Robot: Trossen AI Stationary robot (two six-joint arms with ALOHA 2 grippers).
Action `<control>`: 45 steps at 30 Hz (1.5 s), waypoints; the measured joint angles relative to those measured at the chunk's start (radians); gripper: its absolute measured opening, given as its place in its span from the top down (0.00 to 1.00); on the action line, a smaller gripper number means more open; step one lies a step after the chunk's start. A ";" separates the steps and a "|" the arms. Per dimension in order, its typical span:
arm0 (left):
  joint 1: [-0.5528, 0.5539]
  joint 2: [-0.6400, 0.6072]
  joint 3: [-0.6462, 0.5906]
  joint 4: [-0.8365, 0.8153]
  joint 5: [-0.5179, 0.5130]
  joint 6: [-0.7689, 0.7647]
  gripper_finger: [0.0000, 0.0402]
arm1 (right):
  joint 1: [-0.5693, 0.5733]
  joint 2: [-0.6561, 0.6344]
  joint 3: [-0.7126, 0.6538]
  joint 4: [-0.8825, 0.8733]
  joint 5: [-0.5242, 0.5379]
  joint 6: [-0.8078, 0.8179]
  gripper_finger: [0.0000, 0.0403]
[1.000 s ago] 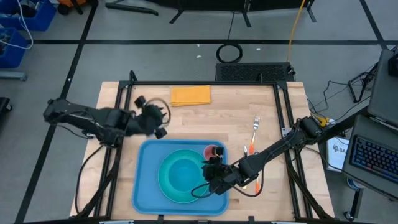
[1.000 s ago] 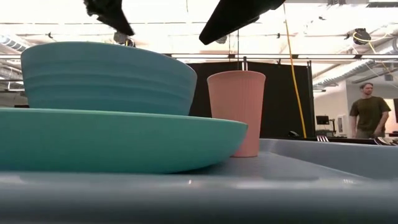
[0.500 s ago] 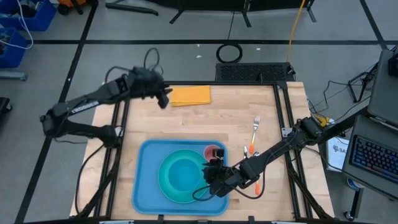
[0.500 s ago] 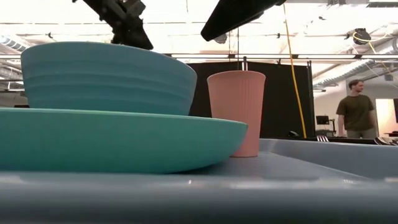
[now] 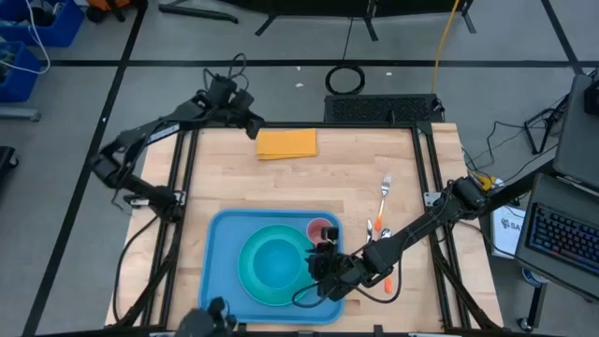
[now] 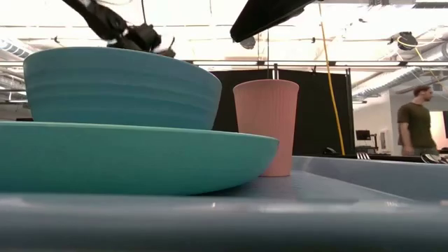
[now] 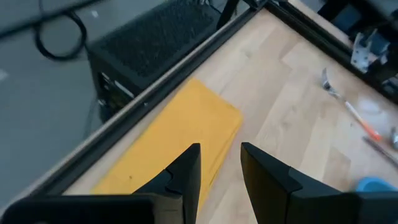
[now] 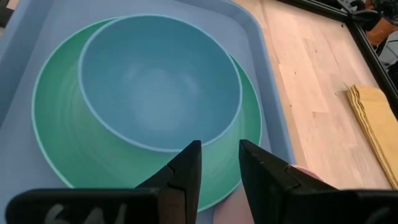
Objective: Set up tray
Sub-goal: Put the yellow table napkin to the left of the green plate on the blue tray
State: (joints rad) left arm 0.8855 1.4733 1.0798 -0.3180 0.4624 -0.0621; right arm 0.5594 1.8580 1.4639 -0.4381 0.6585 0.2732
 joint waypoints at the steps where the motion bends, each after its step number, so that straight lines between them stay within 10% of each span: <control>1: 0.020 0.024 0.000 0.024 0.033 -0.011 0.71 | 0.000 0.000 0.000 0.000 0.001 -0.005 0.75; 7: 0.110 0.138 0.000 0.091 0.162 -0.070 0.71 | 0.000 0.000 0.000 0.038 0.004 -0.090 0.75; 16: 0.151 0.261 0.000 0.059 0.138 -0.062 0.71 | 0.026 -0.068 0.000 0.108 0.159 -0.303 0.75; 36: 0.170 0.375 0.000 0.002 -0.089 -0.022 0.71 | 0.023 -0.106 0.000 0.105 0.152 -0.365 0.75; 45: 0.171 0.375 0.000 0.006 -0.021 0.015 0.71 | 0.023 -0.106 0.000 0.105 0.151 -0.345 0.75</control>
State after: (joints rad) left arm 1.0564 1.8484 1.0798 -0.3119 0.4416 -0.0475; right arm 0.5827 1.7519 1.4639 -0.3333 0.8091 -0.0721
